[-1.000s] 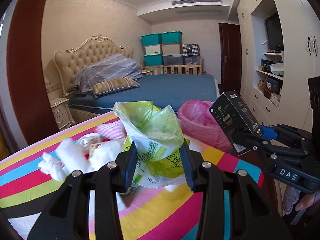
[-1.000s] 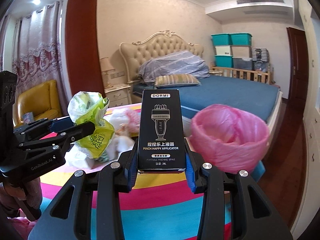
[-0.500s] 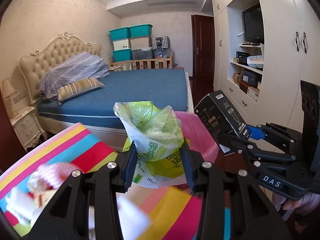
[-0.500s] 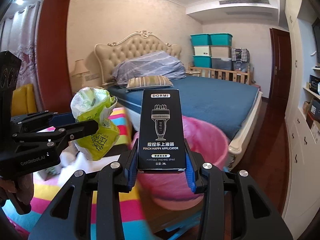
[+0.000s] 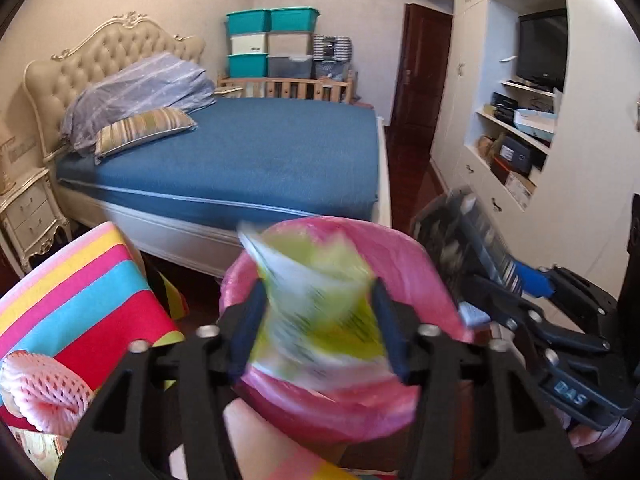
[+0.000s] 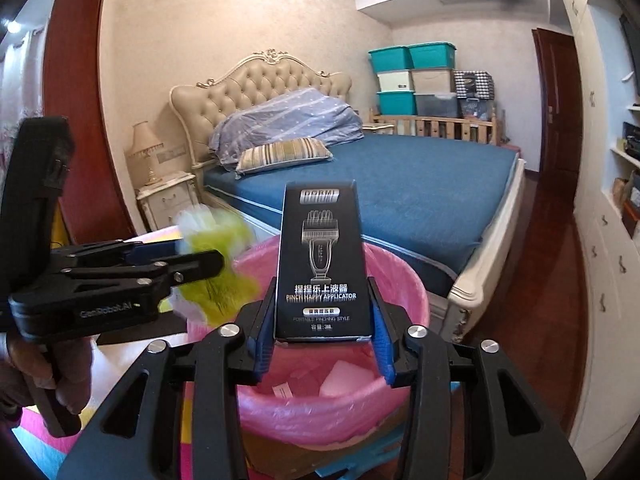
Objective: Collect trash
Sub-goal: 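Carry the DORMI box and plastic bag over the pink bin and open both grippers, then move both open grippers back over the table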
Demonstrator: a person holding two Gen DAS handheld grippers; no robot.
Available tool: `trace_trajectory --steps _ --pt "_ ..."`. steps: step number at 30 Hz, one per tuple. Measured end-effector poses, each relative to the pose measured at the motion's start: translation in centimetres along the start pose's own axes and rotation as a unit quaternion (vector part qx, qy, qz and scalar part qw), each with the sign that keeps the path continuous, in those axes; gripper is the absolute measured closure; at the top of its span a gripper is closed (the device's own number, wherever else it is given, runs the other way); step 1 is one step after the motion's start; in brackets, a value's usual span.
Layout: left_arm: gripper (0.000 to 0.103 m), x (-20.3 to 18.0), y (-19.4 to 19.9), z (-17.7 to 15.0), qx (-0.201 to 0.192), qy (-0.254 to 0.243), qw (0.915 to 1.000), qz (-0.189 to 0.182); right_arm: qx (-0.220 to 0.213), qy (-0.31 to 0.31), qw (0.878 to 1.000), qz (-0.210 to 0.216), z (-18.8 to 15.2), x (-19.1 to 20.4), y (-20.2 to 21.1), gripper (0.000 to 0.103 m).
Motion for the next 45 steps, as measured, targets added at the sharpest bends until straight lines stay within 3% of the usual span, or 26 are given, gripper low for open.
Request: trace_trajectory --steps 4,10,16,22,30,35,38,41,45 --pt "0.022 1.3 1.5 -0.3 -0.011 0.030 0.9995 0.004 -0.023 -0.034 0.999 0.000 0.0 -1.9 1.5 0.035" --pt "0.005 2.6 8.4 -0.6 -0.072 0.054 0.9957 0.019 -0.046 -0.043 0.998 0.007 -1.0 -1.2 5.8 0.035" --pt "0.005 1.4 13.6 -0.2 -0.117 0.030 0.9925 0.020 -0.056 -0.036 0.998 0.012 -2.2 1.6 9.4 0.034" --pt "0.005 2.2 18.5 -2.8 -0.144 0.012 0.9877 0.058 -0.035 0.004 0.998 0.054 -4.5 6.5 11.5 0.033" --pt "0.005 6.8 25.1 -9.4 -0.136 0.015 0.9803 0.142 0.017 0.064 0.992 0.106 -8.1 14.5 10.4 0.033" --pt "0.005 10.7 28.1 -14.5 -0.109 0.051 0.9746 0.189 0.037 0.097 0.987 0.121 -9.6 19.0 9.9 0.033" --pt "0.005 12.7 28.9 -16.9 -0.089 0.083 0.9725 0.198 0.055 0.104 0.985 0.123 -10.1 20.6 9.2 0.033" --pt "0.005 14.3 29.0 -19.2 -0.070 0.122 0.9698 0.199 0.078 0.114 0.985 0.099 -10.7 22.2 8.0 0.025" --pt "0.005 15.4 28.8 -21.1 -0.054 0.132 0.9694 0.199 0.093 0.128 0.983 0.091 -11.0 23.7 7.1 0.018"
Point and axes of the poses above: each gripper's, at about its wrist camera, not at the fingertips, and y roughly against the way its jaws point, x to its left, z to its top, the point moved 2 cm from there along -y, roughly the way its jaws point, and after that the axes turned 5 degrees about -z, right-handed, at the moved point
